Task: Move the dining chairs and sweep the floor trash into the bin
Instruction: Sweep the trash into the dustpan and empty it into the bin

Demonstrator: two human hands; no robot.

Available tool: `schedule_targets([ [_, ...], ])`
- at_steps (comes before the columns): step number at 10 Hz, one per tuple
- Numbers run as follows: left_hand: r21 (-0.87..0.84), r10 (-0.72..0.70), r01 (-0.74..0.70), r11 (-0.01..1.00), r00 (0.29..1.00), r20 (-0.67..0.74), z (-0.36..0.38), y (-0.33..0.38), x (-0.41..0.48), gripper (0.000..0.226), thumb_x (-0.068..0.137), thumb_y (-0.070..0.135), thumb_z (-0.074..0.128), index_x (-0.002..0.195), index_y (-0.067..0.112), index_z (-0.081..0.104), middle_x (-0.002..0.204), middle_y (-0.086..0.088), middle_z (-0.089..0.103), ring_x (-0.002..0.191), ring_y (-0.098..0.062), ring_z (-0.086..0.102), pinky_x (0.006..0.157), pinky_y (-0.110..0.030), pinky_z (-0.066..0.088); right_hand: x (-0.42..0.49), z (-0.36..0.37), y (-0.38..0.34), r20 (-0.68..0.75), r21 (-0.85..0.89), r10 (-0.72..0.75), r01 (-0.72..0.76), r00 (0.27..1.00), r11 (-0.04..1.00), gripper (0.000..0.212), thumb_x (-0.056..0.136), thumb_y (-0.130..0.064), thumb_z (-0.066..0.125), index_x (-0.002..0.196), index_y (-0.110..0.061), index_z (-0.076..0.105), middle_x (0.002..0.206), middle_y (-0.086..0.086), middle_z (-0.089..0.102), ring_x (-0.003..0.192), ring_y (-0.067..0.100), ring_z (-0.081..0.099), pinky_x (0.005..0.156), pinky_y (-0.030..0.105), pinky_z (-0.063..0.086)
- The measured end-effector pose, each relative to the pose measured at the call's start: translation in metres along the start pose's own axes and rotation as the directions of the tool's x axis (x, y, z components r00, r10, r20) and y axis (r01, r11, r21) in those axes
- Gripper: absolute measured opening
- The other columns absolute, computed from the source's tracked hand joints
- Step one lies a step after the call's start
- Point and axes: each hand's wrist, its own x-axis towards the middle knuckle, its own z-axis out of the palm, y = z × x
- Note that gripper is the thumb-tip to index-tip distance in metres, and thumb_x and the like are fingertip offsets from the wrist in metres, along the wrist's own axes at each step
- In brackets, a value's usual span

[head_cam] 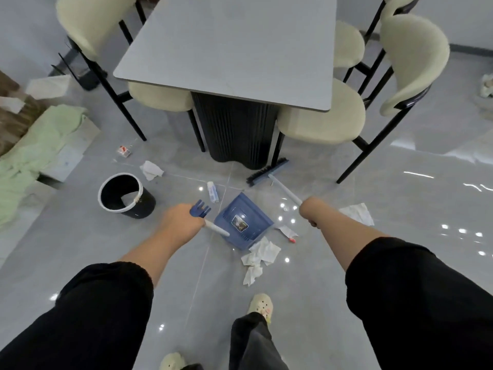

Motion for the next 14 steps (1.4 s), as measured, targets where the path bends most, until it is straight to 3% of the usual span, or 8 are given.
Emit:
schedule_targets([
  [2, 0.159, 0.032, -0.034, 0.987, 0.999, 0.018, 0.014, 0.035, 0.023, 0.008, 0.090, 0.019, 0.056, 0.085, 0.013, 0.056, 0.076, -0.005, 0.052, 0.081, -0.029, 0.052, 0.062, -0.030, 0.033, 0.031, 0.003, 0.034, 0.116, -0.008, -0.013, 0.014, 0.993, 1.000, 0.038, 0.097, -0.008, 0.043, 0.133, 0.003, 0.048, 0.104, 0.017, 0.062, 0.083, 0.029, 0.058, 0.060, 0.026, 0.045],
  [5, 0.235, 0.081, -0.103, 0.966, 0.992, 0.100, -0.008, 0.053, 0.052, 0.019, 0.086, 0.020, 0.057, 0.094, 0.005, 0.064, 0.091, -0.014, 0.066, 0.077, -0.026, 0.055, 0.063, -0.028, 0.039, 0.002, 0.021, 0.119, 0.214, 0.212, 0.111, -0.157, 0.971, 0.965, 0.018, 0.096, -0.011, 0.030, 0.104, -0.009, 0.047, 0.063, 0.011, 0.044, 0.044, 0.016, 0.037, 0.046, 0.020, 0.030],
  [6, 0.178, 0.093, -0.115, 0.977, 0.987, 0.131, -0.029, 0.055, 0.054, 0.030, 0.083, 0.016, 0.059, 0.111, 0.007, 0.067, 0.123, -0.012, 0.063, 0.101, -0.026, 0.060, 0.075, -0.028, 0.043, -0.009, 0.019, 0.122, 0.158, 0.290, 0.104, -0.147, 0.982, 0.946, 0.019, 0.097, -0.015, 0.033, 0.097, -0.011, 0.051, 0.062, 0.008, 0.041, 0.044, 0.015, 0.035, 0.046, 0.018, 0.028],
  [9, -0.276, -0.100, 0.098, 0.956, 0.995, 0.007, -0.064, 0.030, 0.038, 0.030, 0.083, 0.001, 0.060, 0.111, -0.009, 0.060, 0.103, -0.027, 0.064, 0.058, -0.021, 0.045, 0.049, -0.027, 0.031, 0.019, 0.002, 0.045, 0.099, 0.332, 0.042, -0.073, 0.994, 0.940, 0.018, 0.098, -0.015, 0.034, 0.098, -0.006, 0.050, 0.063, 0.011, 0.045, 0.046, 0.017, 0.038, 0.047, 0.021, 0.029],
  [10, -0.226, -0.123, 0.131, 0.965, 0.991, 0.051, -0.053, 0.026, 0.036, 0.023, 0.084, 0.003, 0.061, 0.105, -0.006, 0.062, 0.070, -0.012, 0.053, 0.056, -0.024, 0.044, 0.049, -0.028, 0.031, 0.027, 0.015, 0.016, 0.118, 0.274, -0.042, 0.008, 0.992, 0.962, 0.016, 0.095, -0.008, 0.040, 0.081, -0.013, 0.045, 0.066, 0.005, 0.043, 0.052, 0.018, 0.041, 0.047, 0.023, 0.034],
  [11, -0.141, -0.121, 0.125, 0.982, 0.992, 0.038, -0.037, 0.026, 0.037, 0.015, 0.084, 0.005, 0.061, 0.097, 0.000, 0.064, 0.078, -0.020, 0.059, 0.066, -0.032, 0.056, 0.056, -0.031, 0.038, 0.034, 0.033, 0.004, 0.113, 0.165, -0.051, 0.032, 0.992, 0.986, 0.022, 0.092, -0.007, 0.046, 0.073, -0.017, 0.044, 0.077, 0.003, 0.048, 0.076, 0.022, 0.050, 0.062, 0.025, 0.040],
  [13, 0.081, -0.079, 0.074, 0.994, 0.995, 0.059, -0.022, 0.027, 0.034, 0.010, 0.084, 0.010, 0.058, 0.088, 0.002, 0.061, 0.079, -0.014, 0.058, 0.077, -0.033, 0.057, 0.058, -0.028, 0.040, 0.019, 0.034, 0.053, 0.065, -0.084, 0.015, -0.009, 0.998, 0.996, 0.035, 0.096, -0.011, 0.044, 0.128, -0.002, 0.055, 0.118, 0.015, 0.061, 0.108, 0.031, 0.061, 0.079, 0.032, 0.047],
  [14, 0.122, -0.037, 0.031, 0.992, 0.998, 0.047, -0.020, 0.026, 0.036, 0.008, 0.079, 0.012, 0.059, 0.084, 0.006, 0.062, 0.090, -0.016, 0.065, 0.082, -0.032, 0.059, 0.065, -0.028, 0.041, -0.004, 0.041, 0.091, 0.134, -0.006, 0.138, -0.138, 0.981, 0.990, 0.022, 0.098, -0.014, 0.035, 0.113, -0.003, 0.048, 0.071, 0.015, 0.051, 0.051, 0.022, 0.048, 0.046, 0.025, 0.036],
])
